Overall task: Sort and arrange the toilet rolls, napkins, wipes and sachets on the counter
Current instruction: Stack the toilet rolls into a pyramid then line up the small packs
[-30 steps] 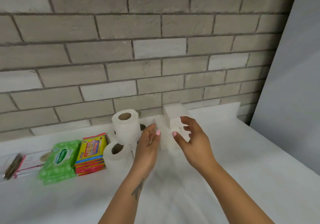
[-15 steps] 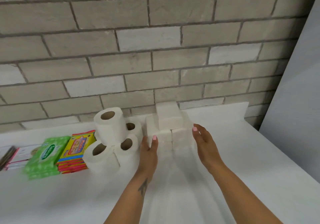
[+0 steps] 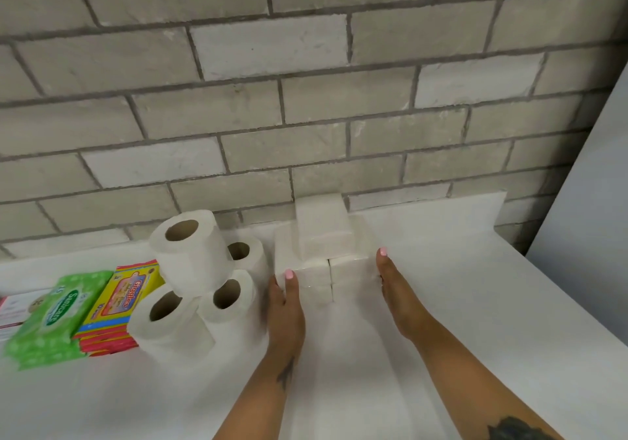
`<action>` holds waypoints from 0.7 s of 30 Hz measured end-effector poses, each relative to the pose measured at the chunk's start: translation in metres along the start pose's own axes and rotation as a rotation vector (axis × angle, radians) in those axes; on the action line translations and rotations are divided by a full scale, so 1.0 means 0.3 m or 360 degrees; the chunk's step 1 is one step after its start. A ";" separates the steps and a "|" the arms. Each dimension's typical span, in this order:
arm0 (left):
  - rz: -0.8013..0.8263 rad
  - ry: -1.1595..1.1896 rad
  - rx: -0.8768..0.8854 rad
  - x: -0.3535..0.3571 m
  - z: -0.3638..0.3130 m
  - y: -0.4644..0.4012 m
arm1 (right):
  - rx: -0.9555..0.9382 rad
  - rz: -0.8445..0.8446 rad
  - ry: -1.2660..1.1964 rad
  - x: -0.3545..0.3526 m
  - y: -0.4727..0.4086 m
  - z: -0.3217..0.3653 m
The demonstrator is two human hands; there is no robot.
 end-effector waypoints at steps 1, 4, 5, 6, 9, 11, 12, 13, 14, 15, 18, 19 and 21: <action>-0.0008 -0.0008 0.0002 0.000 0.003 -0.001 | -0.0002 -0.0024 -0.0017 -0.008 -0.009 -0.008; -0.0017 -0.0006 0.0001 0.000 0.007 0.003 | 0.0007 -0.0102 0.0008 -0.029 -0.017 -0.020; -0.0012 -0.0005 -0.0004 0.000 0.009 0.007 | 0.0002 -0.0127 0.0014 -0.035 -0.017 -0.023; -0.0001 -0.0016 -0.0013 -0.001 0.010 0.013 | -0.0007 -0.0155 0.0025 -0.044 -0.016 -0.029; 0.0069 -0.0054 0.0032 -0.002 -0.001 0.054 | -0.0089 -0.0222 0.0098 -0.068 0.007 -0.027; 0.0112 -0.0066 0.0099 -0.007 -0.013 0.091 | -0.0111 -0.0250 0.0110 -0.078 0.038 -0.031; 0.0138 -0.0070 0.0107 -0.010 -0.017 0.109 | -0.0097 -0.0273 0.0105 -0.088 0.051 -0.041; 0.0170 -0.0070 0.0090 -0.013 -0.017 0.125 | -0.0074 -0.0299 0.0100 -0.099 0.064 -0.052; 0.0207 -0.0069 0.0056 -0.014 -0.016 0.144 | -0.0051 -0.0325 0.0103 -0.108 0.080 -0.059; 0.0246 -0.0073 0.0020 -0.015 -0.012 0.161 | -0.0024 -0.0359 0.0107 -0.118 0.097 -0.065; 0.0344 -0.0089 -0.0015 -0.025 -0.007 0.219 | 0.0053 -0.0459 0.0123 -0.144 0.170 -0.076; 0.0368 -0.0087 -0.0016 -0.031 -0.008 0.237 | 0.0043 -0.0470 0.0120 -0.150 0.196 -0.077; 0.0399 -0.0098 -0.0007 -0.043 -0.010 0.269 | 0.0003 -0.0481 0.0098 -0.159 0.247 -0.078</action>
Point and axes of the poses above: each hand's wrist, its own y-axis away from the middle knuckle, its own x-axis out of the palm, z = x × y, the point moved 8 cm from there along -y, towards the middle knuckle, and after that the axes turned 5 degrees about -y, right-handed, at the moved point
